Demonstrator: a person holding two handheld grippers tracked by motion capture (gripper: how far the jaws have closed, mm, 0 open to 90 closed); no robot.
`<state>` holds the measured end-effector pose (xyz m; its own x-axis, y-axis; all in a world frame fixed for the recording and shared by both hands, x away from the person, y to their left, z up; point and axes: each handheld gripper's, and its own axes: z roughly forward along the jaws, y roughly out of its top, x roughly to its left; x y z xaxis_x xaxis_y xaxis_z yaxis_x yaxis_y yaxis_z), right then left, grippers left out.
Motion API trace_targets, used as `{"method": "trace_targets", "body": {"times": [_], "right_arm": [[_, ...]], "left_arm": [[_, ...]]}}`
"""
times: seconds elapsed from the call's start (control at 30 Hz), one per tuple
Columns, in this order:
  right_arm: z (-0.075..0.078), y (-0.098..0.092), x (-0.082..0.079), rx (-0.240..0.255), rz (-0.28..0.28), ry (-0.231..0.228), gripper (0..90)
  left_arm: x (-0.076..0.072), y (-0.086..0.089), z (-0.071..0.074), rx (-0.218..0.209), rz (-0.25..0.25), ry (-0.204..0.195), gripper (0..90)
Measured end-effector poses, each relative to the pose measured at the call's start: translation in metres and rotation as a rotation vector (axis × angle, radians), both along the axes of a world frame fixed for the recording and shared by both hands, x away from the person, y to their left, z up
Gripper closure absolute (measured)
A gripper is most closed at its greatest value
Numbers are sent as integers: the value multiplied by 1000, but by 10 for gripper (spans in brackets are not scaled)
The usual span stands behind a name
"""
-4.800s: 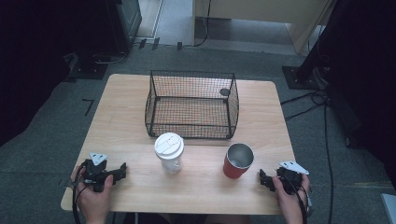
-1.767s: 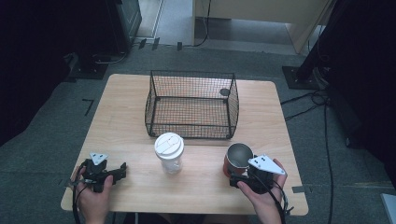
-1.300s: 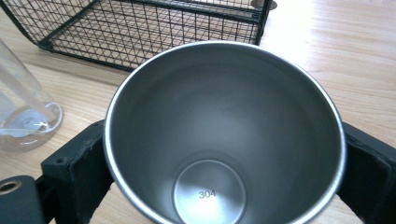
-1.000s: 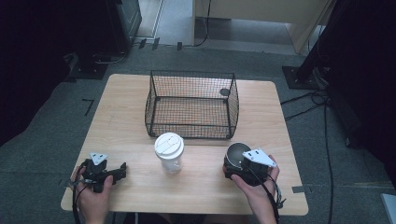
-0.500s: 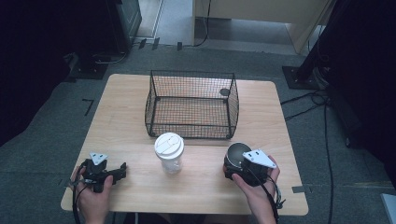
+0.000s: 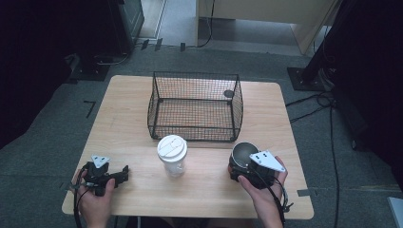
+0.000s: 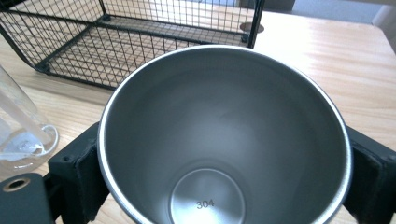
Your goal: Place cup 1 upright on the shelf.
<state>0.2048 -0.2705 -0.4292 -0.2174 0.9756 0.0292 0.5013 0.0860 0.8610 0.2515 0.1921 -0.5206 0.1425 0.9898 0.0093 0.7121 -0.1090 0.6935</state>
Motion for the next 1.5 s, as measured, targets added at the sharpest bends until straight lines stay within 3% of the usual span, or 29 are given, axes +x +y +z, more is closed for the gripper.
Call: {"method": "trace_targets", "body": {"times": [0.63,1.5], "right_arm": [[35,10,0,19,31,-100,72],[84,35,17,47,71,-314,72]], "left_arm": [[0,0,0,0,0,2,1],[0,0,0,1,-1,4,1]]}}
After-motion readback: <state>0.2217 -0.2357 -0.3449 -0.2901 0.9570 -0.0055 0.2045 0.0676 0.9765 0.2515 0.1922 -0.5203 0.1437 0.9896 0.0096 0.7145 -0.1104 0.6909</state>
